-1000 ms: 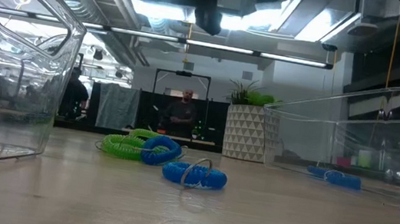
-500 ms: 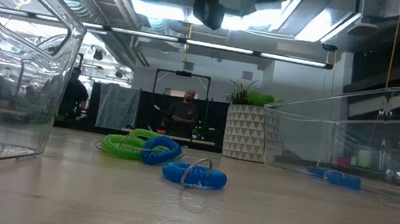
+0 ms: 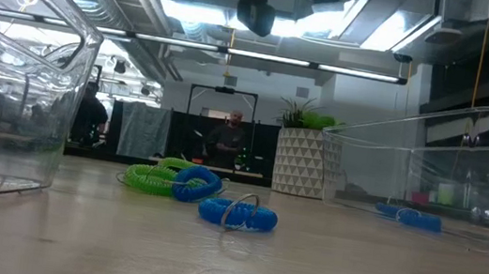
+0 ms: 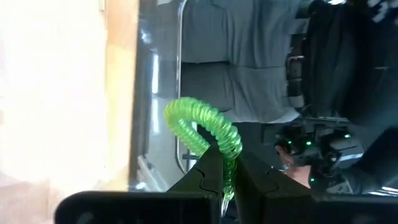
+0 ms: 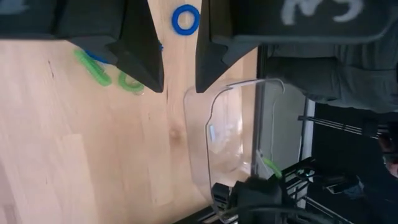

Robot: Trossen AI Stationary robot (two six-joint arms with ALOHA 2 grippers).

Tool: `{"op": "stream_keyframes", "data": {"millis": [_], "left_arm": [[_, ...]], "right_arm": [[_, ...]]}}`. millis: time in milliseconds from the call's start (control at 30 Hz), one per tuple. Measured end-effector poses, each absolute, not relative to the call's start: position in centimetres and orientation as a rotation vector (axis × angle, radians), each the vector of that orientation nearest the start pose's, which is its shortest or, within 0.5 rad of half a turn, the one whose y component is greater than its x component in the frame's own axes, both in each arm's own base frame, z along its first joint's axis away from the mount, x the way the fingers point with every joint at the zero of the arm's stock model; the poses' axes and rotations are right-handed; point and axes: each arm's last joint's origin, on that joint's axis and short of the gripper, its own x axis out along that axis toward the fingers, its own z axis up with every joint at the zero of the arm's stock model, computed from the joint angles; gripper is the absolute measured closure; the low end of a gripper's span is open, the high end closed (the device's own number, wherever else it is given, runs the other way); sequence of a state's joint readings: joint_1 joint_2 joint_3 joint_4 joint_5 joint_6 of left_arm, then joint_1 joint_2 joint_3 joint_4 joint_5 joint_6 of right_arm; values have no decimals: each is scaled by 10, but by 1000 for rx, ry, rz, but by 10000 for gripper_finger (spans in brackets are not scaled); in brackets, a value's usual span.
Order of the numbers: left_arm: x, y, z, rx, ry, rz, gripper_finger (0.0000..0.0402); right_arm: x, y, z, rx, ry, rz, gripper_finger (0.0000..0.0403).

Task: Sort spring keychains
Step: Put the green spring keychain into the left transparent bin

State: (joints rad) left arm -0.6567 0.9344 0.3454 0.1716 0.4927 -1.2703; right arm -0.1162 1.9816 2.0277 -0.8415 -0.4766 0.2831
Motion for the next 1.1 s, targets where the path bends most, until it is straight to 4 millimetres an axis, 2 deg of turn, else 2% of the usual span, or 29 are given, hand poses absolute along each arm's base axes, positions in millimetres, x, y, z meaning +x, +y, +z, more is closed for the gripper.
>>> {"op": "stream_keyframes", "data": {"millis": [133, 333, 633, 933, 1100], "left_arm": [[139, -125, 189, -1064, 1101, -673, 382], [142, -121, 190, -1100, 1094, -648, 352], [151, -116, 198, -1137, 980, -681, 301], [151, -114, 197, -1121, 985, -668, 246], [151, -114, 195, -1081, 984, -671, 229]], "right_arm": [[432, -38, 350, 491, 811, 211, 310], [432, -38, 350, 490, 809, 209, 310], [432, -38, 350, 490, 809, 210, 310], [432, -38, 349, 483, 809, 213, 310], [432, -38, 349, 460, 805, 213, 310]]}}
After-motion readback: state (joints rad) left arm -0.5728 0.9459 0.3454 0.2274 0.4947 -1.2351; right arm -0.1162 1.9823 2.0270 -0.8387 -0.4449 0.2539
